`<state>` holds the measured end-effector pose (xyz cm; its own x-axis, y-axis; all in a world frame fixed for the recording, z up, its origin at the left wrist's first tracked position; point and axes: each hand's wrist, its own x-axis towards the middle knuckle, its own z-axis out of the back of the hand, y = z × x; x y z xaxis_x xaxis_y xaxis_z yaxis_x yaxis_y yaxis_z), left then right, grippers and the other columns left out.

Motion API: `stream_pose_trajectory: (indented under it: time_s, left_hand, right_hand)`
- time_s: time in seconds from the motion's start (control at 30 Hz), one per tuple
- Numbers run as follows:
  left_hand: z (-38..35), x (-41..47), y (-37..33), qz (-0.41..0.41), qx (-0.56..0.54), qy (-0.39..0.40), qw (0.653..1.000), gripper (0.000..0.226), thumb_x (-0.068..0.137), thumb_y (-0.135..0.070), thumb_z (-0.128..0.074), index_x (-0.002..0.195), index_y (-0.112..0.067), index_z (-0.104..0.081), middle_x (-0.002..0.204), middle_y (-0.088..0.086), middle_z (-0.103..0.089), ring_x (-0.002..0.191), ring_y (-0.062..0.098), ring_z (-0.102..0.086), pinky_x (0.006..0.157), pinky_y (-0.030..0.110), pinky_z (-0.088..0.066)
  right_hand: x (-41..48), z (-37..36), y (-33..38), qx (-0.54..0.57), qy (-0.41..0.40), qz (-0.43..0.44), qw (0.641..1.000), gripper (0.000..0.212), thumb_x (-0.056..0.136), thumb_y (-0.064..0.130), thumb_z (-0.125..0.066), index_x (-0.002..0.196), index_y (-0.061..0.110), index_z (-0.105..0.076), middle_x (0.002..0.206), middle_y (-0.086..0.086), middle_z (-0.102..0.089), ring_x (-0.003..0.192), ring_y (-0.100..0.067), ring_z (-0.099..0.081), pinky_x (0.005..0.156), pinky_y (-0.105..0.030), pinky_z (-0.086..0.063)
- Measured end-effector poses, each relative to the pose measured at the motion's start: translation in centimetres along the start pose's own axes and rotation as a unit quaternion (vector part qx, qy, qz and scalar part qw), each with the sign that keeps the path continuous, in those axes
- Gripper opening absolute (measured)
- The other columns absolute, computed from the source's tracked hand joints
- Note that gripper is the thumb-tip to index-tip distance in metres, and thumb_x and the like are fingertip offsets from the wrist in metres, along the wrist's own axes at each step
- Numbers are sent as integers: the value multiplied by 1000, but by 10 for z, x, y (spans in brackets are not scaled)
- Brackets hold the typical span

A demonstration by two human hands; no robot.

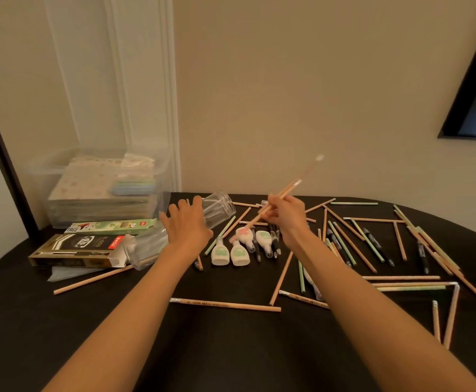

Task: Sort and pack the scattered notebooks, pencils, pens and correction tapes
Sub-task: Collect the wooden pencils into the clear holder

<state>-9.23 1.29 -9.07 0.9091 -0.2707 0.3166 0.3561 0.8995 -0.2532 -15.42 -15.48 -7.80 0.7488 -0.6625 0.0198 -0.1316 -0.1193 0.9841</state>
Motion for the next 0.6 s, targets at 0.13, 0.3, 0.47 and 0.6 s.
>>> stream_pose_trajectory:
  time_s: [0.13,0.3,0.47,0.6]
  left_hand:
    - [0,-1,-7,-11,2,29,1000,69,77,-29,-71,133,-21,-33,136,12,-40,125,31,-35,103,45,-31]
    - [5,-1,-7,-20,4,49,999,71,76,-30,-71,135,-22,-32,137,12,-40,125,31,-36,103,45,-32]
    - [8,-4,-9,-37,-29,52,998,71,75,-30,-72,134,-23,-33,132,11,-43,124,30,-37,102,44,-34]
    - [9,-8,-12,-49,-46,35,997,67,75,-30,-72,131,-22,-36,128,10,-45,120,30,-40,97,43,-35]
  right_hand:
    - [5,10,13,88,-85,18,992,12,94,7,-50,84,10,-55,75,-7,-62,51,-8,-64,47,-16,-51]
    - [8,14,25,198,-129,14,972,13,93,5,-50,81,8,-53,68,-7,-58,41,-6,-60,46,-17,-51]
    - [-7,0,21,88,36,-41,995,8,91,3,-53,85,3,-58,75,-10,-63,52,-10,-65,51,-20,-53]
    - [-19,-13,16,-129,175,-36,975,15,89,15,-56,95,5,-66,84,-7,-64,63,-13,-57,54,-21,-50]
